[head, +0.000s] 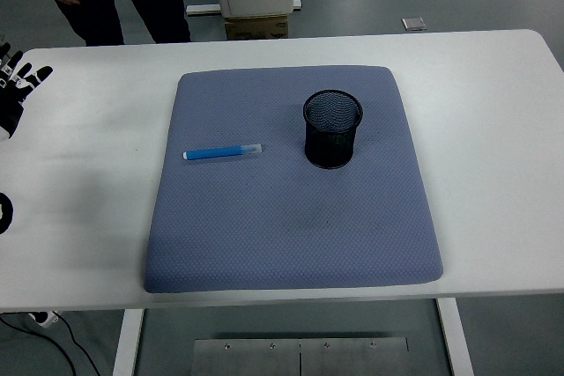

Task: Left hand places marker in pen holder

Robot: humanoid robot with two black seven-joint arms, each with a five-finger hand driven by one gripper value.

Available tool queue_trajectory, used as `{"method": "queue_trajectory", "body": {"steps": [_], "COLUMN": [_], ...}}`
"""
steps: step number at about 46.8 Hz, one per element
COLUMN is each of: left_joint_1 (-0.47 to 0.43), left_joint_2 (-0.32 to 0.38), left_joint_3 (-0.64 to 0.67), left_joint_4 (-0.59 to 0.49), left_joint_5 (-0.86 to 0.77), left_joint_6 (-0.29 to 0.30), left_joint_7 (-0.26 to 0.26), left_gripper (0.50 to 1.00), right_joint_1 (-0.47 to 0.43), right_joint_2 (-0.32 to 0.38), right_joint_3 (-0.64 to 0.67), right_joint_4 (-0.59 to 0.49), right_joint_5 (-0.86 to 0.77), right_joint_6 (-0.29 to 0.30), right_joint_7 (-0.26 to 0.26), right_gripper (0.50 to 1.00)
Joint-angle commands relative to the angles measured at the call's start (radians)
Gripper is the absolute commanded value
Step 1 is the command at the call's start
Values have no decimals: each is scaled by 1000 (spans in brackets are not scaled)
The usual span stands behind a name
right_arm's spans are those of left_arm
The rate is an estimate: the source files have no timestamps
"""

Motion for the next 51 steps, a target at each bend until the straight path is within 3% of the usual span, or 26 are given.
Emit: {"method": "queue_trajectory", "body": {"steps": [1, 21, 32, 41, 47, 51], "left_joint_1": [0, -60, -48, -47, -34, -3], "left_joint_2": [0, 19, 11, 14, 0, 2], "left_joint_3": [2, 0, 0, 2, 5, 5], "left_joint_4": [0, 0, -1, -12, -10, -10], "left_joint_5": [3, 7, 10, 7, 10, 10], "left_joint_6": [-2, -9, -9, -77, -92, -143], "left_joint_7": [0, 5, 6, -2, -2, 0], "left_gripper": [1000, 1000, 1000, 1000, 1000, 1000], "right_joint_1": [0, 0, 0, 0, 0, 0], "right_joint_2": [0, 0, 0, 0, 0, 0], "right_joint_3": [0, 1, 0, 1, 1, 0], "right_joint_4": [0, 0, 0, -2, 0, 0], "right_joint_5": [0, 0, 0, 0, 0, 0], "right_joint_6": [0, 0, 0, 0, 0, 0], "right_joint_7": [0, 0, 0, 0, 0, 0], "right_gripper": [1000, 1000, 1000, 1000, 1000, 1000]}}
